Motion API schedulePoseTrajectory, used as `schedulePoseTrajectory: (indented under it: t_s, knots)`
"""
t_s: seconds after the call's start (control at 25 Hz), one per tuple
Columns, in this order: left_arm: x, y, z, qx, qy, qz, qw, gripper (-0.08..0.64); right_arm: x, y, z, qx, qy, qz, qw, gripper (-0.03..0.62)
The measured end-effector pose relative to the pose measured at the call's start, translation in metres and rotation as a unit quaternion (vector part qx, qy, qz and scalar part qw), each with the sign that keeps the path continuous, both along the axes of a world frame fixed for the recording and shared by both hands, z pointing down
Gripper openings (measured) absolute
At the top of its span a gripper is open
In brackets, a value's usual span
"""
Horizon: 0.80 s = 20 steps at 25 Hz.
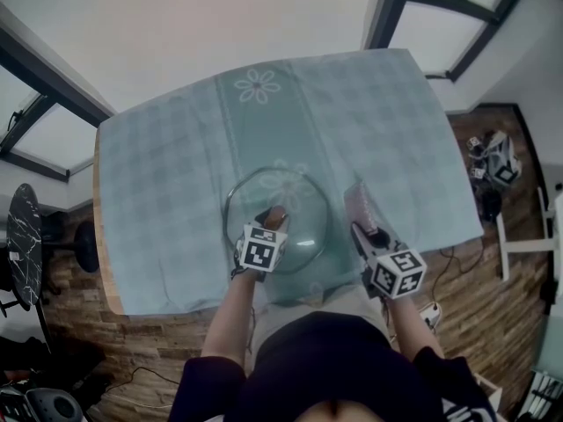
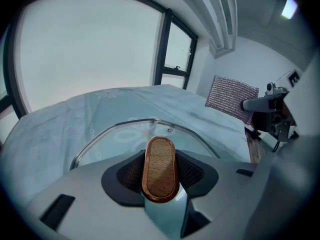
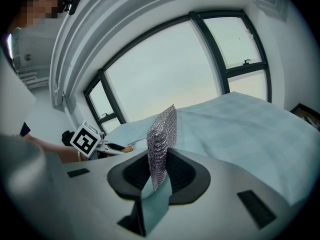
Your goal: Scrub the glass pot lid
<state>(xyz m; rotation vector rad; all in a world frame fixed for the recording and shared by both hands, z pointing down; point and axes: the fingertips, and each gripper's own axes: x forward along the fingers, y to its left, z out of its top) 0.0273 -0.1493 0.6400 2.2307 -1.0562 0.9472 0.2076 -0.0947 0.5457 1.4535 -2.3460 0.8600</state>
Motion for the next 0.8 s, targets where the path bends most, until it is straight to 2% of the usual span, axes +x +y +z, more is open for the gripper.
schedulePoseTrajectory:
  t_s: [0.24, 0.36, 0.44, 0.8]
  knots:
    - [0.003, 0.001, 0.0, 0.004, 0.013, -0.007, 0.9999, 0.172, -0.019, 0.003, -0.005, 0.009, -0.003, -0.017, 1.0, 0.08]
    - [0.005, 0.007, -0.003, 0.006, 0.016, -0.003, 0.9998, 0.257, -0.03, 0.008, -0.009, 0.011, -0.007, -0.026, 1.0, 0.08]
    - [0.001, 0.009, -0.004, 0.009, 0.013, -0.009, 0.9998, 0.268, -0.038, 0.011, -0.011, 0.014, -0.007, -0.033, 0.999, 0.08]
    - [-0.028, 0.024, -0.033, 0.025, 0.058, -0.071, 0.9955, 0.276, -0.073, 0.023, -0.017, 0.02, -0.015, -0.068, 0.997, 0.08]
